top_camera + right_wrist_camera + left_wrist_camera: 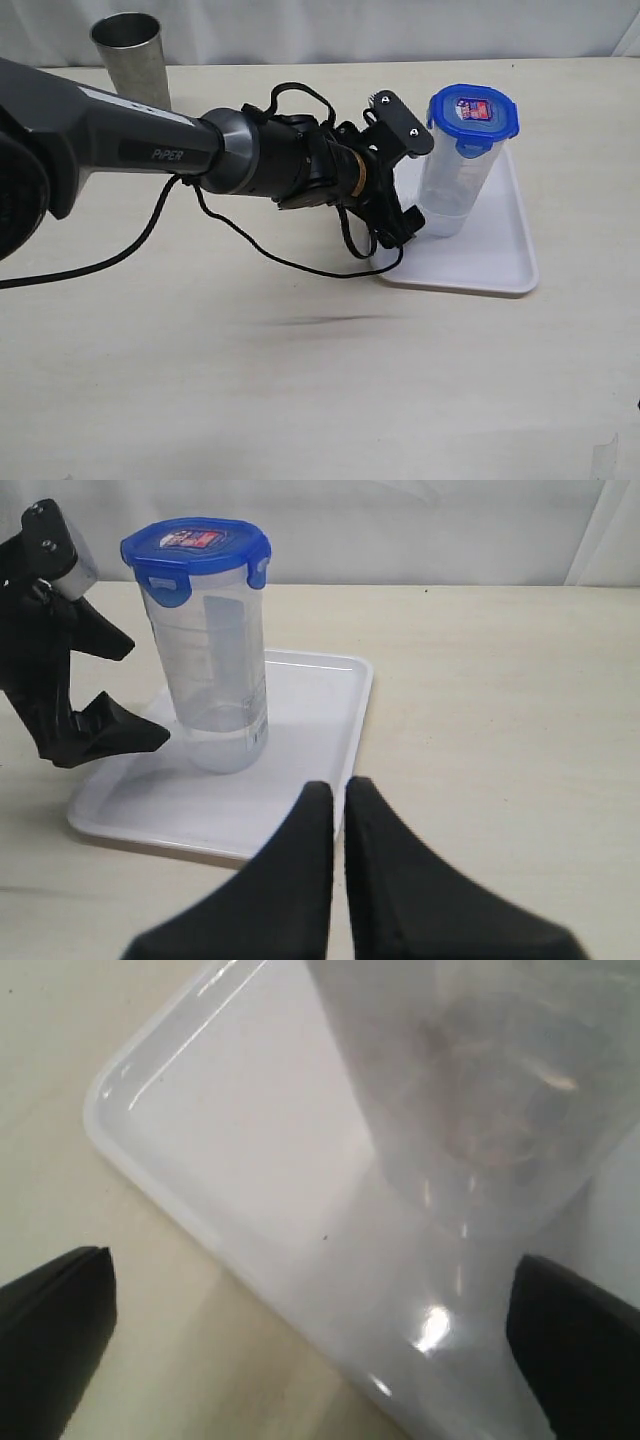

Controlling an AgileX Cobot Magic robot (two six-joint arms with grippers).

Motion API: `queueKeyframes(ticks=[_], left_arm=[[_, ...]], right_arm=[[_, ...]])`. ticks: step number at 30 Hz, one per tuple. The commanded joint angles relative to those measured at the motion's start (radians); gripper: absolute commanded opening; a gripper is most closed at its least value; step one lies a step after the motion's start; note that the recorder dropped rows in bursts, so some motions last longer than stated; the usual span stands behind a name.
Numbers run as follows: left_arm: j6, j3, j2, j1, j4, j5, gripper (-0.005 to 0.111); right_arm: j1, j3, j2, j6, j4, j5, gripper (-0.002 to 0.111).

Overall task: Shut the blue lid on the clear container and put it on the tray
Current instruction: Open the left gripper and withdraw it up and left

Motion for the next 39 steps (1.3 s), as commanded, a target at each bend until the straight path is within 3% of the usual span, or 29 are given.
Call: queueKeyframes(ticks=[1, 11, 16, 24, 35, 39], left_arm=[[-0.003, 0.002, -0.032, 0.0, -0.011, 0.104, 0.105], [-0.003, 0.002, -0.158, 0.0, 0.013, 0.429, 0.105], [-0.003, 0.002, -0.234, 0.0, -0.003, 0.488, 0.105], [-0.001, 0.004, -0.431, 0.0, -0.153, 0.605, 0.105], [-0.017, 0.374, -0.822, 0.0, -0.178, 0.443, 0.105], [-0.042, 0.571, -1.002, 0.0, -0.229, 0.305, 0.105]], right_arm=[[-0.007, 0.004, -0.005, 0.003, 0.001, -0.002, 0.004], [-0.007, 0.004, -0.005, 0.003, 0.001, -0.002, 0.004], [-0.007, 0.004, -0.005, 0.003, 0.001, -0.002, 0.004], [-0.007, 0.004, -0.005, 0.003, 0.001, -0.002, 0.004], [-0.007, 0.004, -0.005, 0.003, 0.001, -0.002, 0.004], [-0.007, 0.004, -0.005, 0.003, 0.001, -0.002, 0.004]])
